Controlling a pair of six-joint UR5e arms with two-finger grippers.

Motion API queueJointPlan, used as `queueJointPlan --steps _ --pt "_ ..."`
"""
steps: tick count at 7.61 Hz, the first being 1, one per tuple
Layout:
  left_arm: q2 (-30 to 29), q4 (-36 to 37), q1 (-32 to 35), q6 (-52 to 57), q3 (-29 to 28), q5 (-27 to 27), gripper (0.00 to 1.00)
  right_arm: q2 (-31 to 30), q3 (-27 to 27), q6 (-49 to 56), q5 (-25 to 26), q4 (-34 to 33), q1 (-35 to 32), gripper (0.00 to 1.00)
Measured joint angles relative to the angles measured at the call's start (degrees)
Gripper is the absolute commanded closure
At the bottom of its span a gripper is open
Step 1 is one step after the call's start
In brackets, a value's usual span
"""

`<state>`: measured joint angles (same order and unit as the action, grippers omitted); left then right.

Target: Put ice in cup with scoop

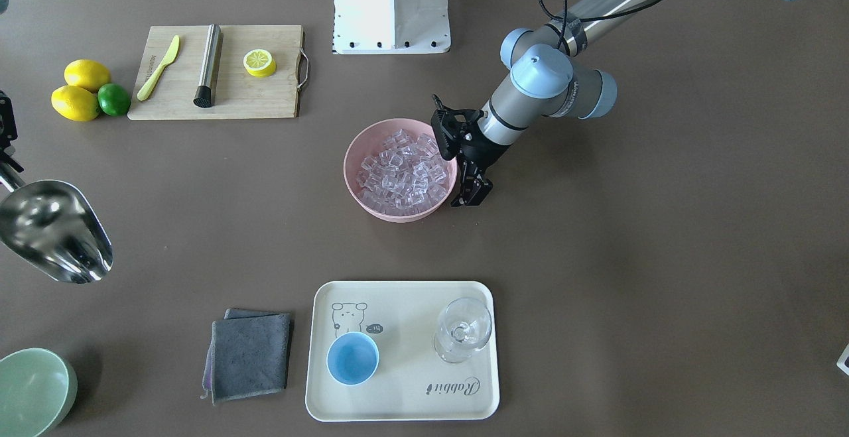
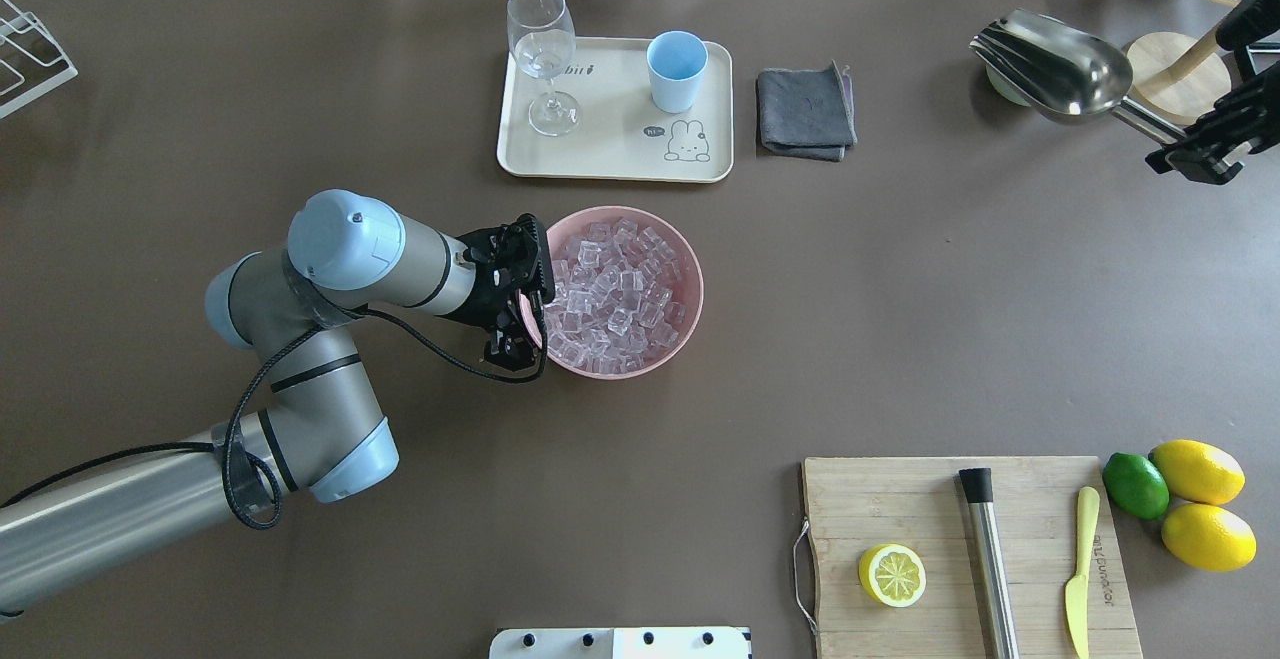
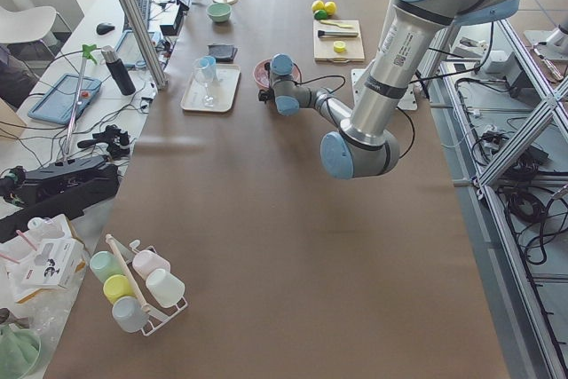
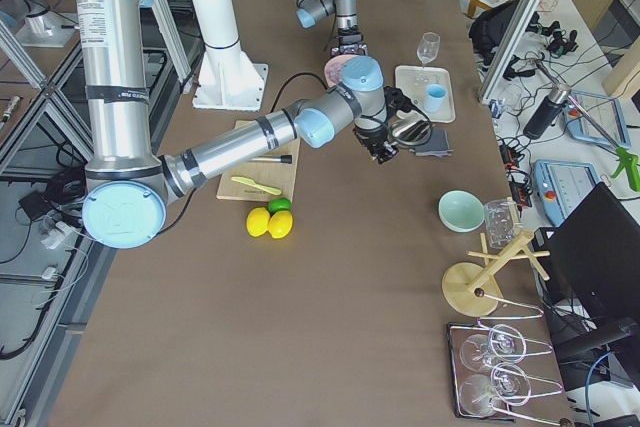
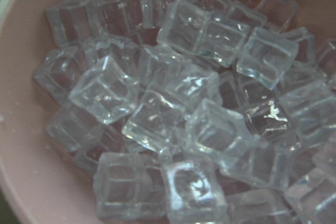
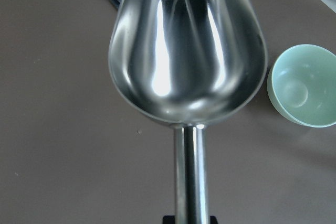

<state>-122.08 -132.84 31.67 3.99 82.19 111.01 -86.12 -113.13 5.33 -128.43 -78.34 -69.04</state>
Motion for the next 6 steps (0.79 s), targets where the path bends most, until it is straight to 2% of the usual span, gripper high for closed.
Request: queueJointPlan --steps 3,4,6 --pt "0.3 0.0 0.3 2.1 0.0 0.1 0.01 10.1 -6.8 0.3 3.7 -21.6 5.2 1.00" --pt "0.3 0.0 0.3 2.2 0.0 0.1 0.01 12.3 -7.4 0.7 4.8 -25.0 6.3 1.00" --pt "0.2 0.0 0.3 2.0 0.0 0.1 0.01 14.9 -6.1 5.8 10.3 -27.0 9.2 1.00"
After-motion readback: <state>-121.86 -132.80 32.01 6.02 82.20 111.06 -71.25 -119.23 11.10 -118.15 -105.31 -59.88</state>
